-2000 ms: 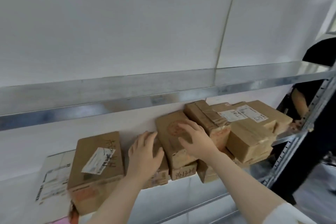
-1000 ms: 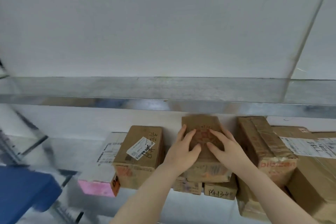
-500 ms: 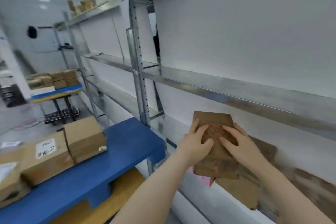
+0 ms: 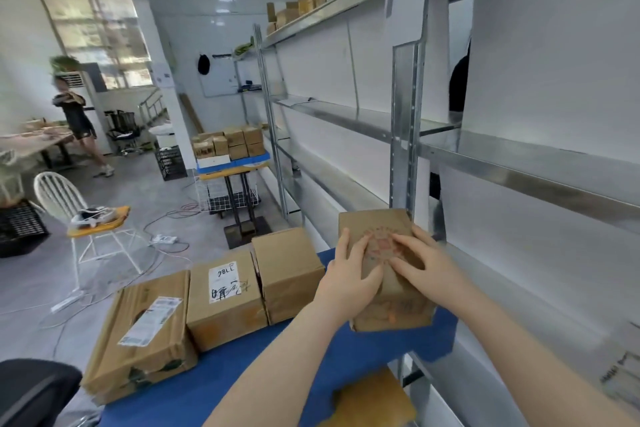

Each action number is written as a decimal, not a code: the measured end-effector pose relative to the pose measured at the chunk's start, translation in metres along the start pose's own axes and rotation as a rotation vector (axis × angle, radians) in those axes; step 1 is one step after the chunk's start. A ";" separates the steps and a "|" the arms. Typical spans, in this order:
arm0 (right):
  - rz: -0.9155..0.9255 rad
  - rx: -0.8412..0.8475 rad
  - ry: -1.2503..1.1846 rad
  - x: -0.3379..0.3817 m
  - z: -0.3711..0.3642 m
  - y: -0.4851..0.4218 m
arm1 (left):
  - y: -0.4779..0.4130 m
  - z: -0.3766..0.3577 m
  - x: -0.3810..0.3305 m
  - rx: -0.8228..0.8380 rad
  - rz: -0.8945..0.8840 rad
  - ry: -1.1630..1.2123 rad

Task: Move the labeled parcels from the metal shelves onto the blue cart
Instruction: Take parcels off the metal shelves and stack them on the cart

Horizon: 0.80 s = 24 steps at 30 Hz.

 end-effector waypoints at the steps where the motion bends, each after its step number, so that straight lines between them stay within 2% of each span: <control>1: 0.002 0.002 -0.006 0.000 -0.005 -0.013 | -0.009 0.006 0.006 -0.012 0.001 0.003; 9: 0.072 0.076 -0.011 -0.022 -0.051 -0.118 | -0.089 0.018 0.054 -0.111 0.036 -0.036; 16: 0.112 0.198 -0.079 -0.065 -0.118 -0.197 | -0.156 0.004 0.116 -0.115 0.167 -0.057; 24: 0.147 0.331 -0.233 -0.091 -0.205 -0.234 | -0.178 0.001 0.181 -0.106 0.314 -0.380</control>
Point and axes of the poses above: each hand's wrist, its own y-axis away from the middle knuckle, its own z-axis out of the back of the hand, x = y × z, the point moved 10 cm from there along -y, towards the middle knuckle, and after that the axes turned 12 degrees about y, right-handed, at the moved point
